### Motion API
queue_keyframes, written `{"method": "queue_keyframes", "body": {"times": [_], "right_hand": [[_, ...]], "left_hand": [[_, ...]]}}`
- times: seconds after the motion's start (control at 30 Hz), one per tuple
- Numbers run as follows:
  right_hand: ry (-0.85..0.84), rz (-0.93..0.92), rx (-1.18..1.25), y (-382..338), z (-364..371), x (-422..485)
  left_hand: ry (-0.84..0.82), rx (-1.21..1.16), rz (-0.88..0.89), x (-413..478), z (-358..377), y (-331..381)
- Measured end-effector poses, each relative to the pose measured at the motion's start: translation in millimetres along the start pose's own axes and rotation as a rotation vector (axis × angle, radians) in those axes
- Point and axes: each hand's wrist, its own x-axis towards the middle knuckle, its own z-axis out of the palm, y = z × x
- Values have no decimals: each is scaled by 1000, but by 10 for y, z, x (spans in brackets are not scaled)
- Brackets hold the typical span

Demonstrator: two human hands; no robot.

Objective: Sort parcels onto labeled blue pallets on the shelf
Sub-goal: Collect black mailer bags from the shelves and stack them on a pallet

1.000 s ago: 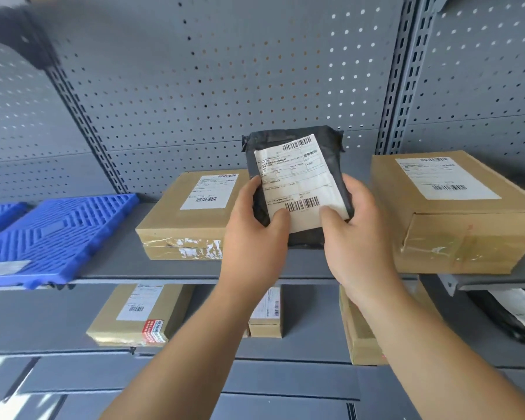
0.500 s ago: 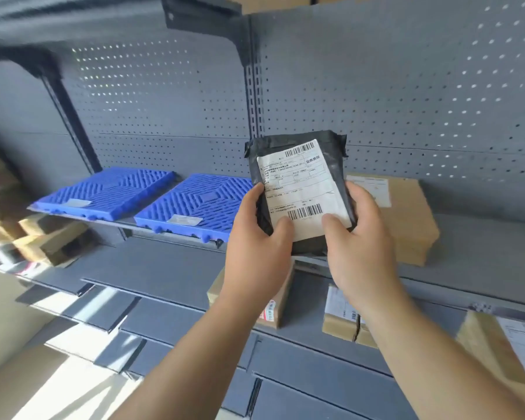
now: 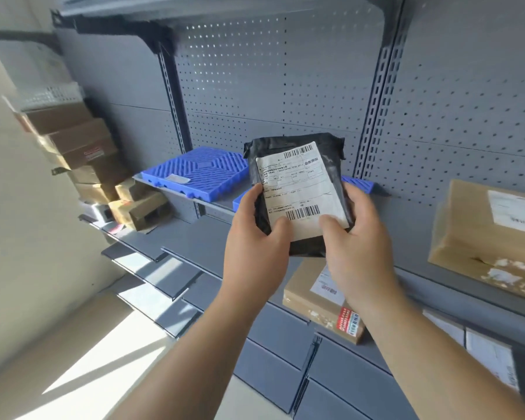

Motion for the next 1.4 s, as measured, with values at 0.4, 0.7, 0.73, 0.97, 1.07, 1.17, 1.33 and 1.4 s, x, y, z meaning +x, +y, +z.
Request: {"method": "queue_keyframes", "body": {"times": [0.4,0.7,0.73,0.97,1.07,1.17,1.33,1.4], "right_hand": [[-12,35,85,381,411,1227],[-12,108,15,723,632,1842],[-3,125,0,744,656,1883],[67,237,-102,855,899,2054],[89,285,-135,873,1046,2065],[122,315,-151,888,1203,2055],[182,370,-199,925,1420,2032],[185,396,-217,931,1484,2040]], "left_hand": [[-17,65,-19,1259,393,-260],[-102,96,-97,1953,677,-536],[-120,102,-96,2024,698,-563],[-321,108,-111,2489,737,-853],[-421,105,-122,2665,708,-1006],[-531,127,-113,2810,652,-1159],[-653,131,-79,2988,569,-1302],[-684,131,-67,3045,545,-1342]]}}
